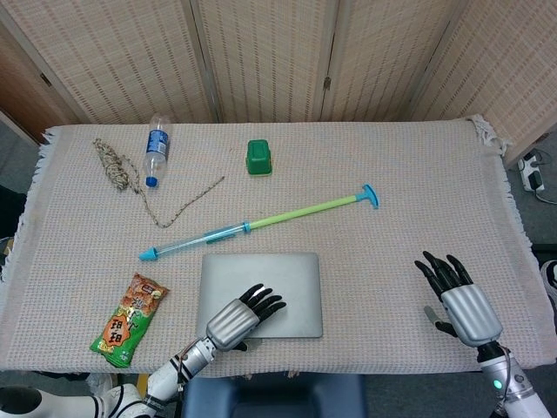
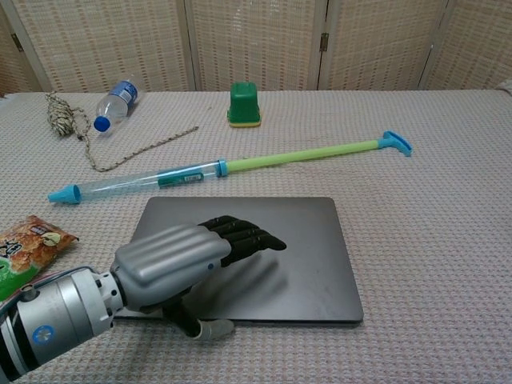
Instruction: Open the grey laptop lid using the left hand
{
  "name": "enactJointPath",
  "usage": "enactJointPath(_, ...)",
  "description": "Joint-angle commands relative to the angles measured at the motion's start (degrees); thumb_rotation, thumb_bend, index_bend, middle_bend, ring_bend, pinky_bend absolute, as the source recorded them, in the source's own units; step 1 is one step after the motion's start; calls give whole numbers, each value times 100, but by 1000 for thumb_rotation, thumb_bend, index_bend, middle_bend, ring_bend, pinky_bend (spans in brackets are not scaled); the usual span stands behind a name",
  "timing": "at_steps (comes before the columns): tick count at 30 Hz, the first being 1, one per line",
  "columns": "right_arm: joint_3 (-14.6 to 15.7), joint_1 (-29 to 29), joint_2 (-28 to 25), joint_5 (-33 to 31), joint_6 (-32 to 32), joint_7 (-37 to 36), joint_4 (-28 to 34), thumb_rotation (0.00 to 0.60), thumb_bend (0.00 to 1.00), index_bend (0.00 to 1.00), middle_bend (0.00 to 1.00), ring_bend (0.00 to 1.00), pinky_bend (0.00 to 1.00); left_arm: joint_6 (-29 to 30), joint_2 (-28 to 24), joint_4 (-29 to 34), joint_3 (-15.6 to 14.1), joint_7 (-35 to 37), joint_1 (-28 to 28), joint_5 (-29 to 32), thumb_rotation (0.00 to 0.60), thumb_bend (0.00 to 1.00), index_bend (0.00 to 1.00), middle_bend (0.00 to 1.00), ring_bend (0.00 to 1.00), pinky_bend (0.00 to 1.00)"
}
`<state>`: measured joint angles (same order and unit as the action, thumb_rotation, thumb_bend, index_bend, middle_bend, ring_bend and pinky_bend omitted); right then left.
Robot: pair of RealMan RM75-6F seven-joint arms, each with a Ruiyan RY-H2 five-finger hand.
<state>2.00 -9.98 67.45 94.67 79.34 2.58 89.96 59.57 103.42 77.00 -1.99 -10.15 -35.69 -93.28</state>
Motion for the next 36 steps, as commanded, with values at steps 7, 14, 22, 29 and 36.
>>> enactJointPath(7, 49, -2, 10, 133, 49, 1, 32, 600, 401, 0, 0, 107, 9, 335, 90, -277, -34, 268, 66, -153, 600, 470, 150, 146, 67, 0)
enactJointPath(14, 243, -130, 20, 448, -142, -155, 124, 600, 401, 0, 0, 114, 9, 1101, 370, -973, 11, 763, 189, -479, 600, 589, 153, 154, 66, 0)
enactJointPath(22, 562, -507, 53, 846, -788, -431, 300, 600, 402, 0, 1, 120, 9, 1601, 577, -1483, 274, 1097, 143, -562, 600, 626, 144, 157, 66, 0)
enactJointPath(29, 783, -980, 175, 1215, -1428, -699, 409, 600, 593, 0, 10, 119, 9, 1700, 566, -1539, 483, 1142, 11, -523, 600, 658, 135, 159, 66, 0)
enactJointPath(36, 699, -1526, 583, 1172, -2235, -667, 460, 600, 790, 0, 4, 83, 0, 1669, 475, -1385, 623, 979, -123, -469, 600, 663, 134, 159, 64, 0)
